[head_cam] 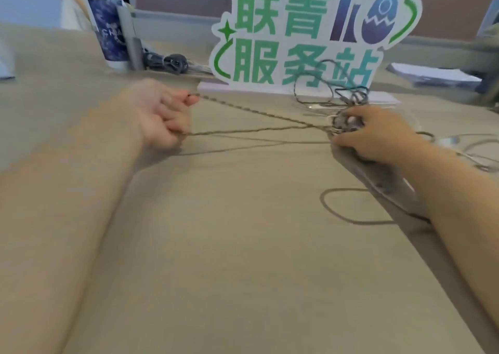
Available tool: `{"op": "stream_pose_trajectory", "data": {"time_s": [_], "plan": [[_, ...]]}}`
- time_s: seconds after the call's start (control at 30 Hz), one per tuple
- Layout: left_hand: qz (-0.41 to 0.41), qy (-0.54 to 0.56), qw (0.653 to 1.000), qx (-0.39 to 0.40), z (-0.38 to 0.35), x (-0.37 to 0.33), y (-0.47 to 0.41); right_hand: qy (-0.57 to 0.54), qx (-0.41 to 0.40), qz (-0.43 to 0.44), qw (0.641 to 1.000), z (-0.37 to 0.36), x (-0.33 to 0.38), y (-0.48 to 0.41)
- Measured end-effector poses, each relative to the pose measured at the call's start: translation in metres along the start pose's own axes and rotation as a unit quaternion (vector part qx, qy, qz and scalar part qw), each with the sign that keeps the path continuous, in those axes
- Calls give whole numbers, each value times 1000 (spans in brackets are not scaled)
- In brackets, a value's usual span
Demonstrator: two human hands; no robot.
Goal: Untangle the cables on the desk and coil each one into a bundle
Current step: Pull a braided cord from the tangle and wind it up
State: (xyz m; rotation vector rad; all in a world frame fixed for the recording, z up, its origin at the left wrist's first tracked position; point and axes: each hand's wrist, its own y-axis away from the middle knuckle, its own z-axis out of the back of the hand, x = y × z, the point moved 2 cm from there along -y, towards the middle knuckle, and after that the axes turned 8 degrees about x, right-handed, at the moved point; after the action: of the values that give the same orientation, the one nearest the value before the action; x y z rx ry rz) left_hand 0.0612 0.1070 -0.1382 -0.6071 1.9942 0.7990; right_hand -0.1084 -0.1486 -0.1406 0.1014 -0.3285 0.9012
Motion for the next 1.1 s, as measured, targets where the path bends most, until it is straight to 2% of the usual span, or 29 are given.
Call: {"op": "stream_pose_trajectory", "data": {"time_s": [0.07,0.1,0.13,0.17,0.2,0.23,0.27,0.33,0.4,0.47,0.6,0.67,0.77,0.9,1.03,1.1], "plan": [[52,-131,988,-67,13,-2,-4,37,-11,-32,999,1,-11,0],[51,-256,959,-113,13,-2,-6,66,-27,-42,997,1,-11,3],[38,-411,897,-161,9,1,-7,104,-48,-49,992,-2,-6,8],[1,-552,803,-225,1,3,-8,139,-71,-48,987,-4,2,12],[-44,-632,719,-284,-10,4,-6,161,-91,-33,982,-6,14,16],[-86,-658,682,-307,-24,9,-1,169,-101,-3,980,-9,27,21],[-138,-660,682,-282,-38,17,3,165,-98,44,980,-14,40,25],[-252,-666,689,-135,-67,37,3,124,-63,142,980,-22,60,27],[-268,-710,651,-6,-85,58,0,94,-11,174,980,-27,69,31],[-243,-741,626,19,-87,66,-6,86,6,180,980,-27,69,32],[-250,-732,633,8,-90,62,-2,31,7,216,976,-24,61,36],[-259,-736,626,17,-89,56,-2,10,17,230,973,-23,55,34],[-308,-711,631,-28,-84,42,-1,12,18,219,975,-20,46,28],[-353,-656,643,-179,-53,14,7,11,-22,167,986,-12,31,19],[-318,-610,654,-317,-2,-5,12,62,-18,95,993,-5,14,13],[-276,-579,676,-363,23,-7,11,53,-21,69,996,0,8,15]]}}
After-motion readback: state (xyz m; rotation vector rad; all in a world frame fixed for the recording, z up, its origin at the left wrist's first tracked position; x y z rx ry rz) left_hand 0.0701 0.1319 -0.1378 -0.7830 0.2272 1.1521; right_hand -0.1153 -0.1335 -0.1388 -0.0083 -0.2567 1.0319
